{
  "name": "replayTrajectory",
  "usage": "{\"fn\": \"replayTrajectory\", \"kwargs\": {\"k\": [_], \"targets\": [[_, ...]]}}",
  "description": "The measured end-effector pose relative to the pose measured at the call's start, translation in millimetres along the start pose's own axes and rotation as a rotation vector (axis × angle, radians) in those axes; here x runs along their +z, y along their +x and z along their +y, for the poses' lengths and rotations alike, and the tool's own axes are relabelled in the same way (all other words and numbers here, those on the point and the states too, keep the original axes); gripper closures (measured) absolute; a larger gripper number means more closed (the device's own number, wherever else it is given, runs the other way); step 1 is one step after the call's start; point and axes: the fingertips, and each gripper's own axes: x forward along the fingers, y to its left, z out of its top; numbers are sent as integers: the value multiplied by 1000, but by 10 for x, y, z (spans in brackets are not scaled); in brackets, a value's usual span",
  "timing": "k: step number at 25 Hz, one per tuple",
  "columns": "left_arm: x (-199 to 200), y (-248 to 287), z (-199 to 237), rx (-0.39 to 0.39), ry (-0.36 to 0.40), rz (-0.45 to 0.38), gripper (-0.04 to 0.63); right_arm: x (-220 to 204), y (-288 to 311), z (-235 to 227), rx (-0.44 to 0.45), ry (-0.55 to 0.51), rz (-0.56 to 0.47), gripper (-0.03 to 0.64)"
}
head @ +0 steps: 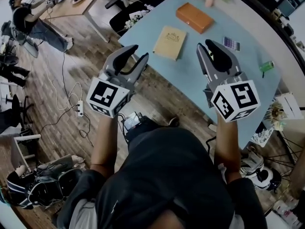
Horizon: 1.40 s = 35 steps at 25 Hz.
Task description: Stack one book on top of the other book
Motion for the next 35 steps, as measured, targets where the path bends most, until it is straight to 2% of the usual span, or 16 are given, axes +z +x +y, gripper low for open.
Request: {"fn": "replayTrajectory", "kwargs": {"k": [7, 12, 25, 35], "targets": [[-121, 337, 78, -39, -39, 3, 410, -115, 93, -246, -41, 9, 49, 534], [-157, 725, 145, -112, -60, -19, 410, -189, 117, -464, -113, 6, 86, 534], [-459, 1519, 1122, -262, -79, -7, 410, -335, 1112, -699, -249, 22, 137, 534], [-779, 1867, 1568, -371, -102, 8, 410, -558, 1613, -738, -347, 51, 187, 534]]}}
